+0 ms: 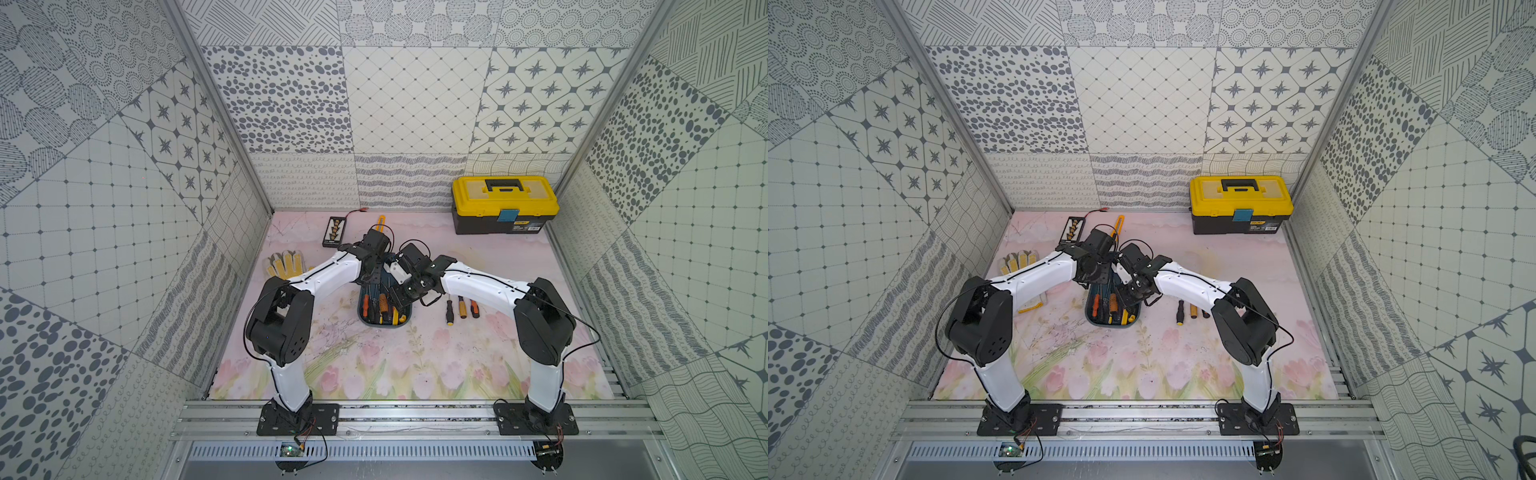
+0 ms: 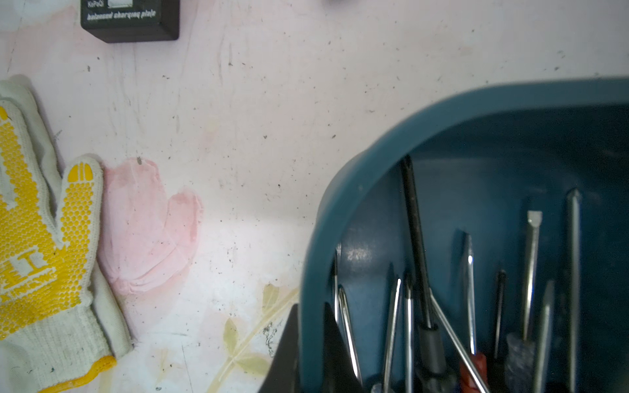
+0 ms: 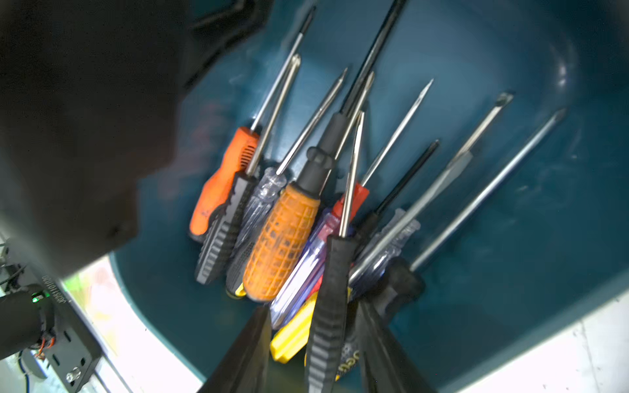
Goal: Take out the screwdriver from the storage box
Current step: Pick up the screwdriver from the storage box.
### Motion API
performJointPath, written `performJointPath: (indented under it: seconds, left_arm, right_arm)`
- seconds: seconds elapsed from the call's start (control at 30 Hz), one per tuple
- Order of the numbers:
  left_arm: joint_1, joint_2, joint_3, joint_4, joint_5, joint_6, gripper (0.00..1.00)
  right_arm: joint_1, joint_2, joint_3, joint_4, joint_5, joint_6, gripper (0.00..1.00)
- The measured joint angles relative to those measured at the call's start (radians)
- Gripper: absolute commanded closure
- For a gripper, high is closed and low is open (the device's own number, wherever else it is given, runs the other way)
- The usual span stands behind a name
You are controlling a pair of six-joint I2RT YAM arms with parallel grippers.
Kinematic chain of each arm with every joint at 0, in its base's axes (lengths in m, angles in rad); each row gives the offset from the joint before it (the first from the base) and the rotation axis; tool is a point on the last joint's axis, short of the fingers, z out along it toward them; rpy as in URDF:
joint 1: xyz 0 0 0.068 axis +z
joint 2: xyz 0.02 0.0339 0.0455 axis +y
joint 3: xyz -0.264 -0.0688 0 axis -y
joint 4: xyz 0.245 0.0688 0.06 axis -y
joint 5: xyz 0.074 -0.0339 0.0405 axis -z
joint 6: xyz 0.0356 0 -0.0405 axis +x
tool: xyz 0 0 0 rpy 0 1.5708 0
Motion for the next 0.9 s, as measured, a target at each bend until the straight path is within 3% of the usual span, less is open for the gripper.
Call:
performJointPath:
  seconds: [0.47, 0.9]
  left_arm:
    - [0.000, 0.001, 0.003, -0.002, 0.006, -0.002, 1.00]
    - [0.005, 0.005, 0.017, -0.023, 0.008, -0.007, 1.00]
  right_arm:
    - [0.005, 0.074, 0.023, -0.008, 0.019, 0.067, 0.66]
    - [0.005, 0.073, 0.023, -0.014, 0.026, 0.105, 0.95]
